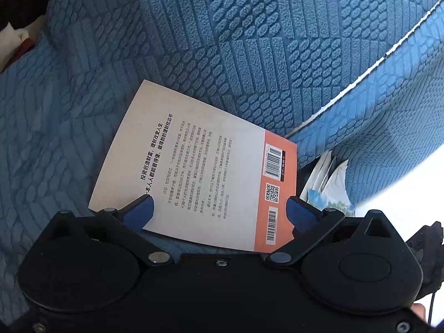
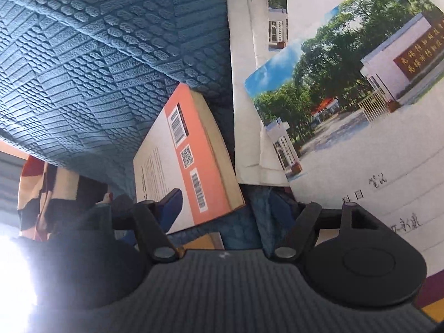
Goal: Organize objects
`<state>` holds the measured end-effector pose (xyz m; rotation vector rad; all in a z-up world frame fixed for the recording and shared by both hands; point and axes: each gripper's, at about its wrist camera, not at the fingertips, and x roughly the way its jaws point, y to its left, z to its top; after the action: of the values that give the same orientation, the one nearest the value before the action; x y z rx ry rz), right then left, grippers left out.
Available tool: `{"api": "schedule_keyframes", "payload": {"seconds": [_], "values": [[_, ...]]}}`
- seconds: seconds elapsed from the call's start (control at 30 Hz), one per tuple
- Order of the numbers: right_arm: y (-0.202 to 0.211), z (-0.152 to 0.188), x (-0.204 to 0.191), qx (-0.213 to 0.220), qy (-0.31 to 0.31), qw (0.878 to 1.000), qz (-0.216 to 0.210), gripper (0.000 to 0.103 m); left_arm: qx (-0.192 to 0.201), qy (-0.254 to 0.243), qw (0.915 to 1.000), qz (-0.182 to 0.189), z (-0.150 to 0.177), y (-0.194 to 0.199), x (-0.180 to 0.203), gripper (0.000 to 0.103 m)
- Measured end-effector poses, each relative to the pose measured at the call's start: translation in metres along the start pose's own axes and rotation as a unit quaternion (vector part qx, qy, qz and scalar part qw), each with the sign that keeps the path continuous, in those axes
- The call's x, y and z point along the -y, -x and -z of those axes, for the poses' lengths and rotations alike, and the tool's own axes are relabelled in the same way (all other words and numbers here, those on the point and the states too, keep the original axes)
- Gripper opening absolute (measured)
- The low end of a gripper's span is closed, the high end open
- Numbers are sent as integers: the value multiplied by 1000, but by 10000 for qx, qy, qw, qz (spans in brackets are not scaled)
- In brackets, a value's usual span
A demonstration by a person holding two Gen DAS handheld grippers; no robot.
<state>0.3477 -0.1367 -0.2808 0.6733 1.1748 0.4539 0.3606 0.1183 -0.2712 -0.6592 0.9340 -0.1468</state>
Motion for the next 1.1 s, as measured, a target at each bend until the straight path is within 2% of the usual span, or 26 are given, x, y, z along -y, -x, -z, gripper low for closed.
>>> {"api": "schedule_keyframes", "payload": {"seconds": [0.1,0.2,0.27,0.47,0.57,0.6,0.77,0.97,1.1], "values": [[-4,-1,-5,-37,85,10000,-20,73,6,77,10000,35,0,0,-2,102],[-8,-3,-5,-136,43,9996,-240,62,13,137,9999,62,-1,0,-3,102],[-11,-5,-7,-161,102,9996,-230,62,12,167,9998,72,-1,1,-4,102],[-24,-9,-11,-256,271,9993,-6,49,-30,350,9993,95,-2,3,-5,102],[-25,-8,-12,-260,366,9989,132,36,-49,449,9989,90,-3,4,-6,102],[-23,-9,-11,-251,342,9990,116,32,-63,473,9988,84,-3,5,-5,102],[-14,-10,-6,-189,163,9996,-90,24,-144,710,9973,109,0,10,-6,102],[2,-8,-18,-5,193,9989,-418,20,-228,1307,9903,406,8,27,-12,102],[12,-8,-25,104,46,9968,-794,18,-181,1812,9799,816,15,39,-21,102]]}}
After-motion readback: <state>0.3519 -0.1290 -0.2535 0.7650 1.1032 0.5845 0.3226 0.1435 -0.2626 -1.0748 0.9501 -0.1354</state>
